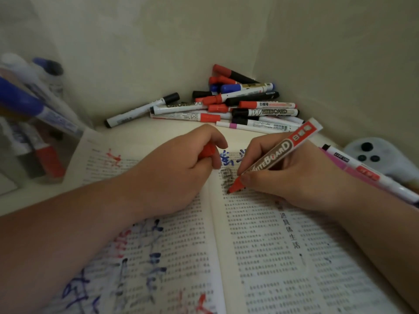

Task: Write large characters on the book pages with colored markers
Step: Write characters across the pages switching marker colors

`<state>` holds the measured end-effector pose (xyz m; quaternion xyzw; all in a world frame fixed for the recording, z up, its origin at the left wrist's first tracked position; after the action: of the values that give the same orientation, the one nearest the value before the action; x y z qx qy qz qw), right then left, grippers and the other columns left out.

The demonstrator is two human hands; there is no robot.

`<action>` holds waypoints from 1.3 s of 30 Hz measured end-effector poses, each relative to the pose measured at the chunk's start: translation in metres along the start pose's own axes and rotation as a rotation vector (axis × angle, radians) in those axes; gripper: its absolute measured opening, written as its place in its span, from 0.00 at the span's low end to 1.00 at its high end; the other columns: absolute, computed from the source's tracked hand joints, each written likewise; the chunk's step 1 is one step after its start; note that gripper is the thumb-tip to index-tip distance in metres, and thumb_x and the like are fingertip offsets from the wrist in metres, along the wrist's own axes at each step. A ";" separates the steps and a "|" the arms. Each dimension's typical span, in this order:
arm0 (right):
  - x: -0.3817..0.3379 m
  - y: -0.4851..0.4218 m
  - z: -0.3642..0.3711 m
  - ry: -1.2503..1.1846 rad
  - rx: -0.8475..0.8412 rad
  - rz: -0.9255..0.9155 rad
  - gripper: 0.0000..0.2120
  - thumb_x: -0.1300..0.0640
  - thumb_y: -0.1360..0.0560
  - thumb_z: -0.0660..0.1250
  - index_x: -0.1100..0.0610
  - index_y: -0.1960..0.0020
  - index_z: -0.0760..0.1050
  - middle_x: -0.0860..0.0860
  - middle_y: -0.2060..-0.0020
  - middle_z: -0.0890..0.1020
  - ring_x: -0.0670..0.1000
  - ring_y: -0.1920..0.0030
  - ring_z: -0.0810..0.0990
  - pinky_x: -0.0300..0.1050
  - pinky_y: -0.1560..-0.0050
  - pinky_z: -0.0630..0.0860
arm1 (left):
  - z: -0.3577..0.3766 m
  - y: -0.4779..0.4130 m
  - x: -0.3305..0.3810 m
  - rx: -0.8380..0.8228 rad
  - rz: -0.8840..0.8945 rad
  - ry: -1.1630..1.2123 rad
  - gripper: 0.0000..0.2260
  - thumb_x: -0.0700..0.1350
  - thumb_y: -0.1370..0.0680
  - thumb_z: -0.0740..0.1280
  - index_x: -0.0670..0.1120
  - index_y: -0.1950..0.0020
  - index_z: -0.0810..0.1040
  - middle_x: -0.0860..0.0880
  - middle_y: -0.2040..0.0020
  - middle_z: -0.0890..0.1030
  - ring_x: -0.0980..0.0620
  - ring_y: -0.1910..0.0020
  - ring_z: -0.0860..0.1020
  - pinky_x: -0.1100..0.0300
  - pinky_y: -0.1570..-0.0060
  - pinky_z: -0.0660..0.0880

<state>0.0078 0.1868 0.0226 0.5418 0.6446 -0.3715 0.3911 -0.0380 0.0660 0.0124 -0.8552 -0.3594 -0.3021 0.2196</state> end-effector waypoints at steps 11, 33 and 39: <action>0.002 -0.002 0.001 0.118 0.026 0.011 0.05 0.61 0.28 0.74 0.53 0.61 0.84 0.51 0.65 0.86 0.59 0.62 0.83 0.57 0.59 0.80 | -0.001 0.002 -0.002 -0.002 -0.024 0.137 0.12 0.43 0.18 0.57 0.60 0.44 0.72 0.59 0.52 0.82 0.55 0.53 0.79 0.49 0.48 0.76; 0.003 -0.005 0.005 0.132 -0.026 0.009 0.02 0.57 0.30 0.74 0.53 0.61 0.83 0.55 0.65 0.85 0.64 0.62 0.81 0.62 0.59 0.80 | -0.014 0.002 0.008 0.147 0.120 0.076 0.07 0.55 0.27 0.72 0.60 0.51 0.77 0.61 0.53 0.79 0.56 0.56 0.78 0.65 0.58 0.75; 0.005 -0.002 0.011 0.078 -0.103 0.046 0.02 0.59 0.32 0.72 0.58 0.62 0.82 0.61 0.64 0.84 0.71 0.62 0.78 0.62 0.61 0.77 | -0.014 0.003 0.013 0.149 0.162 0.031 0.08 0.55 0.26 0.70 0.60 0.48 0.78 0.62 0.56 0.77 0.60 0.53 0.76 0.72 0.57 0.70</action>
<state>0.0062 0.1788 0.0138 0.5498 0.6650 -0.3073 0.4013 -0.0336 0.0625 0.0305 -0.8578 -0.3072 -0.2691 0.3120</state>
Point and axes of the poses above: each hand's wrist, its own y-axis away from the middle knuckle, its own z-axis out of the palm, x = y × z, the point moved 10 cm from there along -y, towards the middle knuckle
